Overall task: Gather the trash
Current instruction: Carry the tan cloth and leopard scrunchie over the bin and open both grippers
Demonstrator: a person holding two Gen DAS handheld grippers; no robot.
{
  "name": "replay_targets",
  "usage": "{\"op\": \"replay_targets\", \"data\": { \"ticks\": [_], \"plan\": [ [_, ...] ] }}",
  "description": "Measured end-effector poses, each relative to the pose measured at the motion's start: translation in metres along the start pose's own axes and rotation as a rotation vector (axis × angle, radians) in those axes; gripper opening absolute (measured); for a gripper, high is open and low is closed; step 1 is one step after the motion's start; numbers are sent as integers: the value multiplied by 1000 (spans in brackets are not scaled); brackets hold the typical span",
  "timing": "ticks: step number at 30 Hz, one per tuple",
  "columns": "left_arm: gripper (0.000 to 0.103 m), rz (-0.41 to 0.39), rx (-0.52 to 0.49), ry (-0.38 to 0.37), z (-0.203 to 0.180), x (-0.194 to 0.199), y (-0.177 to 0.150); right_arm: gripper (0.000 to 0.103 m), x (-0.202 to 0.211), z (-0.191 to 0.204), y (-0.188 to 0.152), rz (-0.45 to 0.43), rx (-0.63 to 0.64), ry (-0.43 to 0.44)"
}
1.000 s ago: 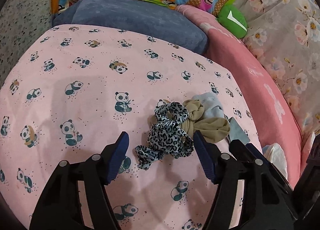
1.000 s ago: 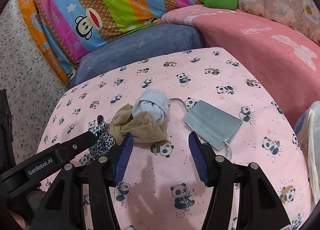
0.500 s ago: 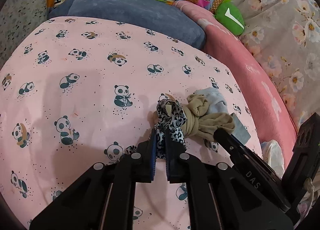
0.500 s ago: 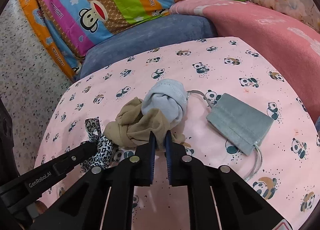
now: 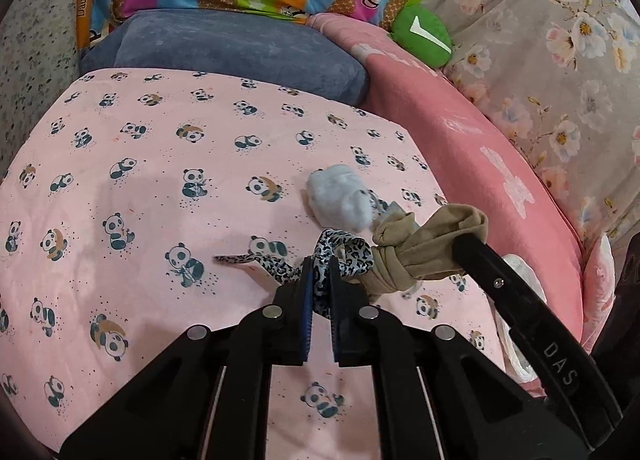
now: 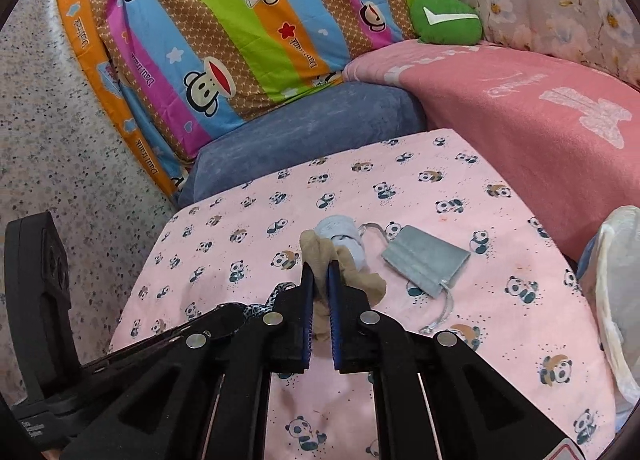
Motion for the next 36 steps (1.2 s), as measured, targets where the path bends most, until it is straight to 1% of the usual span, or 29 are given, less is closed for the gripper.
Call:
{"op": "replay_targets", "data": {
  "ticks": [4, 9, 23, 30, 36],
  "plan": [
    [6, -10, -43, -24, -28, 13, -7, 7, 36, -11, 6, -56, -2, -30],
    [6, -19, -111, -55, -71, 26, -15, 7, 74, -36, 10, -107, -35, -61],
    [6, -9, -306, -128, -191, 35, -44, 7, 169, -134, 12, -234, -166, -168],
    [6, 19, -372, -182, -243, 29, -57, 7, 202, -181, 6, -271, -223, -225],
    [6, 51, -409, -219, -278, 18, -65, 7, 217, -215, 0, -286, -274, -261]
  ]
}}
Point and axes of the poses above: each gripper's, at about its wrist camera, not at the fingertips, and x roughly against the way its jaws point, z to its left, y to its top, the point moved 1 cm from there along -x, roughly the way its jaws point, and after that the axes turned 4 degrees about y, right-handed, at the moved point
